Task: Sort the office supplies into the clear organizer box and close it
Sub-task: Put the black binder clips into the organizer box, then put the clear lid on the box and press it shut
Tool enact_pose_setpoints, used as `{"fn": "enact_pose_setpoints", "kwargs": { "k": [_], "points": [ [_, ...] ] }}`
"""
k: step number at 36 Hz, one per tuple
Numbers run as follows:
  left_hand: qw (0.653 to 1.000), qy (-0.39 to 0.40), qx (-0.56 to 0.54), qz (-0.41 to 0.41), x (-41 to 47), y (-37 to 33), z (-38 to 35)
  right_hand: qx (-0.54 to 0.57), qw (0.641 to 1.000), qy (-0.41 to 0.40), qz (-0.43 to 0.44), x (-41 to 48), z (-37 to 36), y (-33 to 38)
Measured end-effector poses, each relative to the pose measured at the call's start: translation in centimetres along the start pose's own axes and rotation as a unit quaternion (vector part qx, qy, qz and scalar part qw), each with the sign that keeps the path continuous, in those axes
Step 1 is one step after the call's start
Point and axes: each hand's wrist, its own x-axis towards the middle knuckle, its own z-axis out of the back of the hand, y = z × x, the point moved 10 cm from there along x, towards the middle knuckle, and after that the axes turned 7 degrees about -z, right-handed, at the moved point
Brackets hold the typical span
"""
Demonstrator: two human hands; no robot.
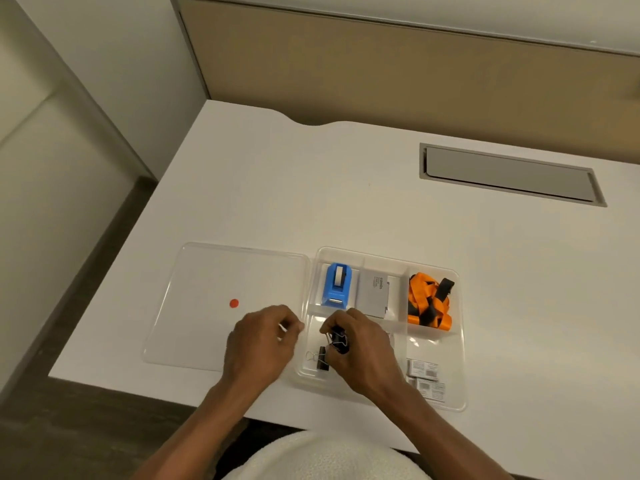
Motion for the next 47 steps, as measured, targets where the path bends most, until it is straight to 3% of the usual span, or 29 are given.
{"fn": "enact_pose_setpoints", "kwargs": {
  "k": [3, 8, 11, 15, 18, 23, 27, 30, 35, 41, 47],
  "points": [
    [0.995, -0.068, -0.004, 0.068, 0.2, 3.9, 3.0, -0.098, 0.995, 0.009, 0.031, 0.4, -1.5, 1.3],
    [0.981, -0.098, 0.016, 0.168, 0.1, 10.1, 6.3, -0.226, 0.973, 0.036, 0.038, 0.1, -3.6, 2.2],
    [0.976, -0.087, 0.033, 0.196, 0.1, 13.1, 7.5, -0.234, 0.972, 0.036, 0.005, -0.5, -3.6, 2.6],
    [0.97, -0.097, 0.061, 0.213, 0.0, 16.0, 9.2, -0.188, 0.981, -0.035, -0.042, -1.1, -1.4, 3.9],
    [0.964, -0.102, 0.097, 0.227, -0.1, 17.6, 10.2, -0.147, 0.988, -0.056, -0.008, -1.0, -1.0, 6.0],
    [0.951, -0.052, 0.128, 0.277, -0.2, 20.1, 9.8, -0.117, 0.989, -0.023, 0.087, 0.0, -4.4, 9.7],
    [0.947, -0.035, 0.103, 0.302, -0.1, 21.5, 9.1, -0.185, 0.975, 0.042, 0.115, 1.3, -9.5, 11.0],
    [0.945, -0.024, 0.114, 0.305, 0.0, 21.6, 8.6, -0.278, 0.949, 0.099, 0.113, 2.2, -12.7, 10.7],
    [0.942, -0.001, 0.116, 0.314, 0.4, 22.0, 7.8, -0.352, 0.925, 0.121, 0.081, 2.9, -15.0, 10.1],
    [0.92, -0.028, 0.013, 0.39, 0.3, 24.6, 8.4, -0.336, 0.931, 0.124, 0.068, 2.7, -15.4, 9.9],
    [0.888, -0.1, -0.185, 0.41, -0.8, 26.9, 9.5, -0.325, 0.933, 0.114, 0.109, 2.9, -16.1, 10.2]
  ]
}}
